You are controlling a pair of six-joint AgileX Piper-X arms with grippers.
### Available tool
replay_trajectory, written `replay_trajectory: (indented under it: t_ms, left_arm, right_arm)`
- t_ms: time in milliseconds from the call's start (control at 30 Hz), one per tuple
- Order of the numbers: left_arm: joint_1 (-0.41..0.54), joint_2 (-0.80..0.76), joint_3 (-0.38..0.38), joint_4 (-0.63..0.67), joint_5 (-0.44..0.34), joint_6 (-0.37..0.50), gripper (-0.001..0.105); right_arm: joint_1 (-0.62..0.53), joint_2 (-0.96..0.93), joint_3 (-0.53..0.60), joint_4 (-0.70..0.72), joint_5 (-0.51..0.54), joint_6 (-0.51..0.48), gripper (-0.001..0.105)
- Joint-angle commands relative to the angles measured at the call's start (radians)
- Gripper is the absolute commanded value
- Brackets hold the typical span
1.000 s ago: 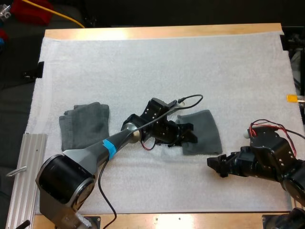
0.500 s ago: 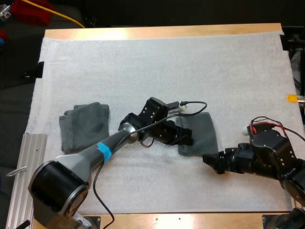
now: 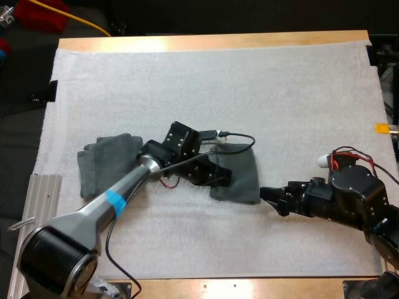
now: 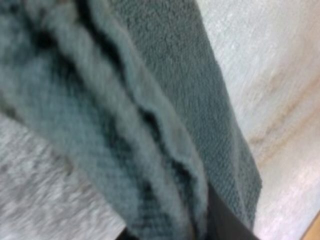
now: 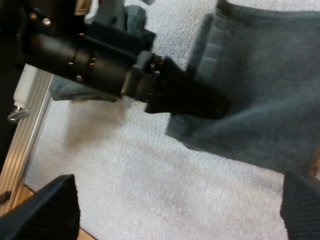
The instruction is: Pick towel from pile, fold and stack
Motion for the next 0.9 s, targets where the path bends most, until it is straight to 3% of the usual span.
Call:
replay_trajectory:
  t_ms: [0,533,867]
  left_arm:
    - [0.009,-0.028,-0.009,0.027,-0.017,0.030,0.005]
    - [0.182,-0.161,-0.020,0.248,-0.052,0.206,0.005]
    - [0.323,-0.243,-0.114,0.450,-0.052,0.378,0.005]
  right_arm:
    - [0.002,-0.007,-0.001,-0.006,-0.015,0.003,0.079]
    - [0.002,-0.007,-0.001,-0.008,-0.044,0.005,0.079]
    - [0.002,-0.007,-0.001,-0.008,-0.047,0.005,0.079]
